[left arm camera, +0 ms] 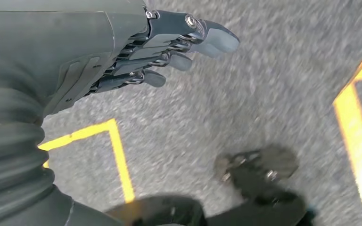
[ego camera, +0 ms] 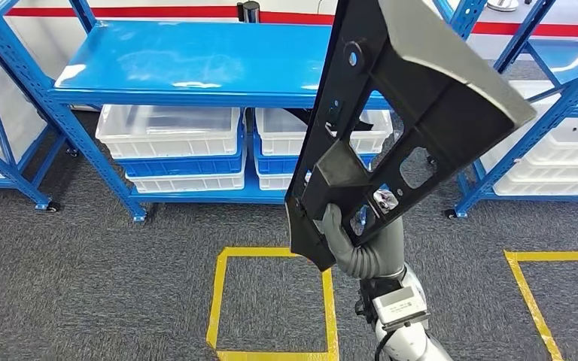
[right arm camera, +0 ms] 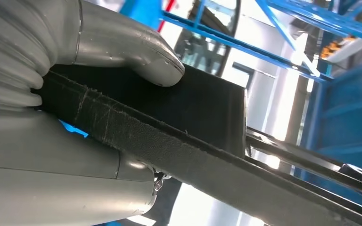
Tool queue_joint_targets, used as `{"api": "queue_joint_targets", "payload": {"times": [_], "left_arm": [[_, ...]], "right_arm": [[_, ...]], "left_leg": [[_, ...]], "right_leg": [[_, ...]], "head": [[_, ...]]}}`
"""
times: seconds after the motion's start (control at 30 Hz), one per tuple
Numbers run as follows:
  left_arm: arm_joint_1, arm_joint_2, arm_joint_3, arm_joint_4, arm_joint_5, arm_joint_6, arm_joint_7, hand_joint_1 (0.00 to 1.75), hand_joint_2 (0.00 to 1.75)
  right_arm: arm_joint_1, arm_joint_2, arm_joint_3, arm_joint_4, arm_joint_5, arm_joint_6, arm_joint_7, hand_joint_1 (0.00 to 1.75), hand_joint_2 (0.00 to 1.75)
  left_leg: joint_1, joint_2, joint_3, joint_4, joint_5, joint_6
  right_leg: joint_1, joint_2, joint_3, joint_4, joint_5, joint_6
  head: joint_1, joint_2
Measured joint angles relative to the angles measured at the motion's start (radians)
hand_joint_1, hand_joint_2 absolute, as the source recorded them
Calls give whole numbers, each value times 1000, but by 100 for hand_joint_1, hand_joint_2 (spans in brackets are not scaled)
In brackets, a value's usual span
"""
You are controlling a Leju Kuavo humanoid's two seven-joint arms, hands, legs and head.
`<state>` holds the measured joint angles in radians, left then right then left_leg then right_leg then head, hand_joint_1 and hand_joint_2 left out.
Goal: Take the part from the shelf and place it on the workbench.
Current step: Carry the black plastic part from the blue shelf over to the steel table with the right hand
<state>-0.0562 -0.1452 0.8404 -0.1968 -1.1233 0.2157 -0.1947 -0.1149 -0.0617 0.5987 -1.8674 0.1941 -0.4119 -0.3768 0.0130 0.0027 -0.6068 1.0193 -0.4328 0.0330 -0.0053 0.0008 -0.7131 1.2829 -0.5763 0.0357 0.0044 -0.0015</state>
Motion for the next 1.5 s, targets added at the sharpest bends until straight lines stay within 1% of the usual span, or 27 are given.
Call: {"api": "queue_joint_targets", "payload": {"times": [0.03, 0.07, 0.13, 0.17, 0.23, 0.3, 0.33, 0.4, 0.47, 0.53, 0.6, 0.67, 0.73, 0.8, 0.87, 0.93, 1.0, 1.03, 1.07, 1.13, 1.2, 1.23, 1.3, 1.33, 1.43, 1.47, 1.5], "left_arm": [[0, -3, -1, 0, -1, -1, 1, 0, 175], [1, -5, -1, 0, -2, -1, 2, 0, 175], [1, -9, -2, 0, -2, -1, 3, 0, 175], [1, -10, -2, 0, -2, -1, 3, 0, 175], [1, -10, -2, 0, -2, -1, 3, 0, 175], [2, -10, -3, 0, -4, -3, 4, 0, 175], [3, -10, -4, 0, -6, -6, 4, 0, 175], [5, -10, -9, 1, -16, -11, 4, 0, 175], [6, -10, -14, 1, -23, -9, -6, 0, 175], [6, -9, -16, 1, -16, 2, -30, 0, 175], [5, -7, -15, 0, 0, 14, -57, 0, 175], [1, -4, -11, 0, 14, 19, -73, 0, 175], [-2, -1, -7, -1, 22, 19, -78, 0, 175], [-2, 1, -4, -1, 25, 18, -76, 0, 175], [-1, 3, -2, -1, 24, 15, -75, 0, 175], [-1, 6, 0, -2, 23, 10, -79, 0, 175], [0, 9, 2, -2, 19, 7, -84, 0, 175], [0, 11, 2, -2, 15, 7, -85, 0, 175], [1, 12, 3, -2, 12, 6, -88, 0, 175], [1, 16, 3, -2, 6, 5, -94, 0, 175], [1, 20, 3, -2, 0, -2, -103, 0, 175], [1, 23, 3, -2, -4, -8, -105, 0, 175], [2, 31, 3, -2, -7, -22, -105, 0, 175], [2, 35, 3, -2, -7, -28, -103, 0, 175], [4, 48, 3, -2, -12, -46, -89, 0, 175], [4, 51, 3, -2, -15, -51, -83, 0, 175], [6, 54, 3, -2, -17, -55, -79, 0, 175]], "right_arm": [[9, -3, -1, -2, 1, 0, 0, 175, 175], [15, -6, -2, -5, 1, 0, 0, 175, 175], [21, -10, -5, -11, 3, 0, 0, 175, 175], [22, -10, -6, -15, 5, 0, 0, 175, 175], [26, -12, -8, -22, 7, -1, 0, 175, 175], [31, -14, -10, -25, 8, -1, 0, 175, 175], [32, -15, -11, -25, 11, -1, 1, 175, 175], [39, -15, -13, -28, 19, -2, 6, 175, 175], [47, -15, -15, -31, 27, -1, 12, 175, 175], [52, -15, -15, -31, 31, 4, 12, 175, 175], [52, -13, -16, -31, 33, 14, 8, 175, 175], [51, -10, -17, -31, 33, 21, 2, 175, 175], [52, -8, -20, -30, 33, 23, -1, 175, 175], [57, -9, -22, -29, 33, 24, -3, 175, 175], [66, -10, -24, -27, 37, 23, -10, 175, 175], [74, -12, -26, -25, 43, 20, -23, 175, 175], [78, -12, -29, -25, 44, 18, -34, 175, 175], [79, -13, -31, -25, 44, 17, -37, 175, 175], [79, -12, -32, -25, 44, 16, -39, 175, 175], [79, -11, -33, -25, 44, 12, -42, 175, 175], [81, -9, -33, -27, 46, 7, -51, 175, 175], [83, -8, -33, -28, 48, 2, -58, 175, 175], [88, -6, -33, -31, 53, -8, -72, 175, 175], [91, -6, -33, -33, 56, -13, -78, 175, 175], [103, -5, -37, -41, 66, -28, -99, 175, 175], [106, -5, -40, -42, 69, -32, -105, 175, 175], [111, -5, -42, -44, 72, -35, -109, 175, 175]], "left_leg": [[0, 2, -14, 0, 11, -1], [0, 3, -28, 1, 21, -4], [0, 4, -50, 1, 41, -11], [-1, 4, -58, 1, 51, -16], [-3, 3, -64, -2, 71, -28], [-2, 0, -65, -7, 87, -40], [0, -1, -70, -2, 80, -45], [3, -4, -92, 58, 11, -53], [4, -5, -125, 189, -88, -57], [5, -5, -131, 280, -121, -60], [5, -5, -64, 227, -88, -58], [4, -8, 31, 94, -69, -53], [-2, -12, 70, 24, -73, -44], [-6, -12, 64, 16, -65, -29], [-5, -9, 53, 8, -51, -10], [-3, -6, 35, 5, -36, 4], [-3, -3, 15, 6, -23, 8], [-3, -2, 5, 6, -16, 7], [-3, -1, -3, 6, -10, 6], [-3, -1, -12, 6, -1, 2], [-5, -1, -16, 6, 7, -8], [-6, -1, -17, 5, 11, -13], [-5, -1, -15, -2, 22, -27], [-5, -1, -14, -7, 22, -24], [-9, -1, -14, -21, 35, 13], [-9, -1, -15, -24, 44, 16], [-7, -1, -15, -27, 46, 9]], "right_leg": [[-1, 0, 7, 21, -1, 9], [-3, 0, 34, 2, 15, 21], [-7, 0, 138, -131, 50, 36], [-6, 1, 194, -209, 55, 33], [-2, 6, 246, -296, 52, 21], [-3, 8, 234, -302, 61, 7], [-7, 8, 231, -302, 67, -2], [-13, 4, 219, -302, 86, -23], [-8, 1, 200, -299, 105, -34], [-4, 0, 175, -294, 120, -36], [-3, 0, 153, -284, 130, -32], [-2, 0, 134, -272, 137, -26], [1, -1, 122, -265, 146, -14], [0, -1, 114, -267, 155, 1], [-2, -1, 95, -245, 139, 8], [-4, -1, 51, -151, 79, 4], [-6, 0, 5, -23, 18, 4], [-6, -1, -1, 10, 6, 9], [-7, -1, 14, 3, 10, 16], [-8, -1, 97, -117, 46, 30], [-3, -2, 185, -248, 74, 25], [1, -2, 206, -283, 80, 19], [6, -1, 205, -295, 87, 7], [4, -1, 203, -301, 91, 4], [1, 0, 204, -313, 103, -2], [3, 0, 202, -312, 105, -5], [4, 0, 200, -312, 106, -8]], "head": [[0, 0], [0, 0], [0, 0], [0, 0], [-2, 0], [-3, 0], [-2, 0], [-6, 0], [-8, 0], [-9, 0], [-9, 0], [-8, 0], [-8, 0], [-7, 0], [-5, 0], [-2, 0], [1, 0], [1, 0], [1, 0], [1, 0], [0, 0], [0, 0], [0, 0], [1, 0], [-2, 0], [-3, 0], [-3, 0]]}}
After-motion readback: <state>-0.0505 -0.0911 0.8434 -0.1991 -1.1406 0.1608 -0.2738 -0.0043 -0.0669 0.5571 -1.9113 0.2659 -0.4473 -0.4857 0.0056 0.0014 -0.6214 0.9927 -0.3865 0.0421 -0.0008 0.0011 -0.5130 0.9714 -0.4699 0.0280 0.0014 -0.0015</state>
